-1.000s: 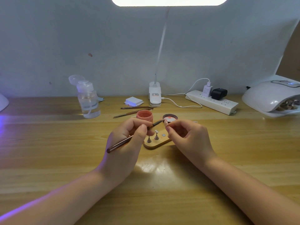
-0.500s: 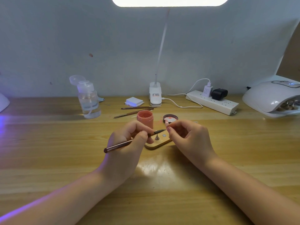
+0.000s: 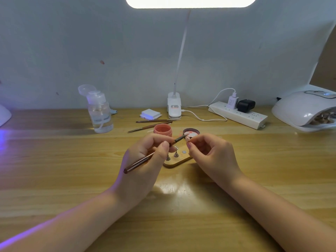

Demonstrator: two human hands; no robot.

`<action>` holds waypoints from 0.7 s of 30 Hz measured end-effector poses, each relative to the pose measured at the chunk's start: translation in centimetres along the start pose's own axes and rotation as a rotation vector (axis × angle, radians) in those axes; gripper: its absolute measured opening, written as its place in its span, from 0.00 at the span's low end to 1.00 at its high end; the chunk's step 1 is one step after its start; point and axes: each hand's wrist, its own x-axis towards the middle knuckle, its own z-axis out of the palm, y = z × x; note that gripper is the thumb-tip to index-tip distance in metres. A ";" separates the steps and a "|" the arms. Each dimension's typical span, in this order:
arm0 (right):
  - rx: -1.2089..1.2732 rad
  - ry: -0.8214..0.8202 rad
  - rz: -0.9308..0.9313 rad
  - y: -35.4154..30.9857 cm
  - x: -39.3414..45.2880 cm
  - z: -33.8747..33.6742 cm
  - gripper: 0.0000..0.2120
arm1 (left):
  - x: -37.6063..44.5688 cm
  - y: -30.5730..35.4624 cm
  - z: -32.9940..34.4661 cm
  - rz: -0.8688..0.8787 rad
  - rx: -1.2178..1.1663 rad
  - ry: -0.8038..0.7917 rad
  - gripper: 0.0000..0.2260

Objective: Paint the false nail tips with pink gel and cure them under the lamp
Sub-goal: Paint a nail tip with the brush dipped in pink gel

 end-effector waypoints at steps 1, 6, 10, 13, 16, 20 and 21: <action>0.002 -0.006 0.002 0.0 0.0 0.0 0.01 | 0.0 0.0 0.1 -0.008 0.014 -0.007 0.08; 0.014 -0.008 0.037 0.1 0.0 -0.1 0.02 | 0.1 -0.3 -0.2 -0.052 0.005 0.052 0.08; 0.012 -0.014 0.016 -0.1 0.0 -0.1 0.02 | 0.0 0.0 0.1 -0.027 0.000 -0.002 0.08; 0.014 -0.013 0.013 -0.1 0.0 -0.1 0.02 | 0.0 -0.1 0.2 -0.052 0.002 0.026 0.08; 0.017 -0.008 0.018 0.0 0.0 -0.1 0.02 | 0.0 -0.1 0.1 -0.051 -0.016 0.048 0.08; 0.016 -0.015 0.006 -0.1 0.0 -0.1 0.02 | 0.0 0.1 0.2 -0.038 -0.015 0.001 0.08; 0.017 -0.017 0.007 -0.1 -0.1 -0.2 0.02 | 0.0 0.0 0.2 -0.046 -0.008 0.008 0.08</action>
